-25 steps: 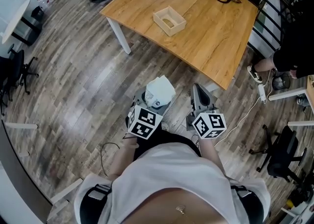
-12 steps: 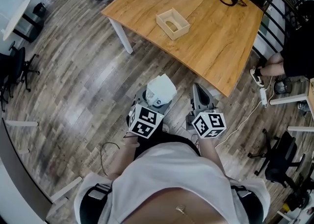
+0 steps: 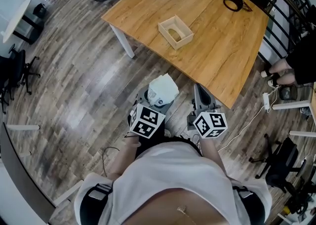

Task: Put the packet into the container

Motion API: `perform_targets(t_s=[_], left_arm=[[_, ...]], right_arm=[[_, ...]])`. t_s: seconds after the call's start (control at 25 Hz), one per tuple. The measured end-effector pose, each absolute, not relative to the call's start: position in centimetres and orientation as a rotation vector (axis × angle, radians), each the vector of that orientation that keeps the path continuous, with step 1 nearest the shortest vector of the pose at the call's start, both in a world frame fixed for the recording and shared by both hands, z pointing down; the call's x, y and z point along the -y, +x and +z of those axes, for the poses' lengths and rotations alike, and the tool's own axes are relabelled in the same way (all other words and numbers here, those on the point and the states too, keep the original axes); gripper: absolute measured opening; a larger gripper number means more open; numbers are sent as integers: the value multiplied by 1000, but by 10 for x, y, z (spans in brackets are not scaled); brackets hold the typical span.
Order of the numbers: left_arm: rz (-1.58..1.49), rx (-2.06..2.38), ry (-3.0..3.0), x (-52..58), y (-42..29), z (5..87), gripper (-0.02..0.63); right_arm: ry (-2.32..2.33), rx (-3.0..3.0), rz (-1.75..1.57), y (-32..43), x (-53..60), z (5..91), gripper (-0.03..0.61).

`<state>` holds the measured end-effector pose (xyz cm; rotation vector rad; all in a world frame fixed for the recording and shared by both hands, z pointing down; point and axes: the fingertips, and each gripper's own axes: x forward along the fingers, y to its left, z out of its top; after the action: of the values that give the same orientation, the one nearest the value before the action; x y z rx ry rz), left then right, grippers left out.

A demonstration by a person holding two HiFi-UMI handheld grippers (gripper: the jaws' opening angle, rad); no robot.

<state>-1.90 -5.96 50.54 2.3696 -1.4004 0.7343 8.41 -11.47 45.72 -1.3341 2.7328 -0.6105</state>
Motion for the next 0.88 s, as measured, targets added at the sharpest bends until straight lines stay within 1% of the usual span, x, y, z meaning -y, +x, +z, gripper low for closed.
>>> perform_targets(t_s=[0.88], left_arm=[[748, 1261, 2446, 195, -50, 498, 360]], right_arm=[[-1459, -2677, -646, 53, 244, 452, 12]])
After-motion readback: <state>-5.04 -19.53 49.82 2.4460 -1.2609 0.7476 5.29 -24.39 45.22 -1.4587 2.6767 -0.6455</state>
